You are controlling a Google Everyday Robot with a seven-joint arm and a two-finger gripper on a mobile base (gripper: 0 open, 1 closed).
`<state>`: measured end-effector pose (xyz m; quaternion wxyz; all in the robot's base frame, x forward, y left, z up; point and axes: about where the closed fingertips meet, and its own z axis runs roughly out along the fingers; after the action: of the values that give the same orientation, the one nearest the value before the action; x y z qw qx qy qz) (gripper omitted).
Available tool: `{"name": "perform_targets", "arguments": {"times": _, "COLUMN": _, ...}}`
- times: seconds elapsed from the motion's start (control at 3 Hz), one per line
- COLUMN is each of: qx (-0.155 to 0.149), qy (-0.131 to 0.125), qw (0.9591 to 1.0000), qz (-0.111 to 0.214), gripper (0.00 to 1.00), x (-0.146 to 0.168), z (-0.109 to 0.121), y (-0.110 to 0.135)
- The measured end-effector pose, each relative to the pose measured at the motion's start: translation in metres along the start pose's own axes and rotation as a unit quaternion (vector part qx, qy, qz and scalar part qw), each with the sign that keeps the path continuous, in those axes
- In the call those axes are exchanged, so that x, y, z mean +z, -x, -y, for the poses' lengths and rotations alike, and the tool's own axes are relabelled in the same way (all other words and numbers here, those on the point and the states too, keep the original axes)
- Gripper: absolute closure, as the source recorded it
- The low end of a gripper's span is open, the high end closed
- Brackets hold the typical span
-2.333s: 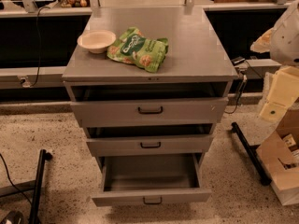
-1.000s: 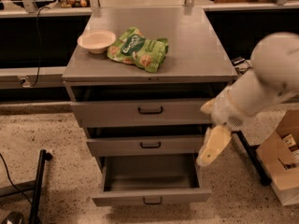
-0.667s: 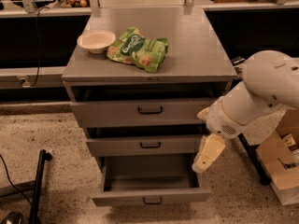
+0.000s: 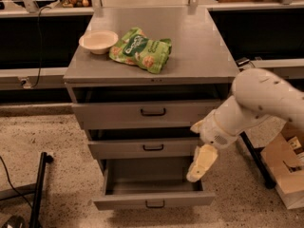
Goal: Close bottom drawer
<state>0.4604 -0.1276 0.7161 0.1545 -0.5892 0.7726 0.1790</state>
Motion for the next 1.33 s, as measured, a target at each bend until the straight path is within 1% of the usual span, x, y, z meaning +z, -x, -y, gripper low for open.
{"name": "perform_targets", "arguments": {"times": 0.33, "qx": 0.003, "qy": 0.058, "qw": 0.9974, "qz": 0.043, "gripper": 0.0, "x": 0.097, "z": -0.022, "y": -0.022}}
{"name": "perform_targets", "arguments": {"times": 0.67, "qx": 0.01, "qy": 0.077, "qw": 0.9926, "qz": 0.093, "gripper": 0.0, "x": 0.173, "z": -0.047, "y": -0.042}}
{"name": "perform_targets", "arguments": {"times": 1.0, "qx": 0.022, "qy": 0.057, "qw": 0.9915, "qz": 0.115, "gripper": 0.0, "x": 0.197, "z": -0.036, "y": -0.046}}
{"name": "perform_targets", "arguments": {"times": 1.33, "qx": 0.031, "qy": 0.056, "qw": 0.9941, "qz": 0.088, "gripper": 0.0, "x": 0.21, "z": -0.034, "y": -0.054}}
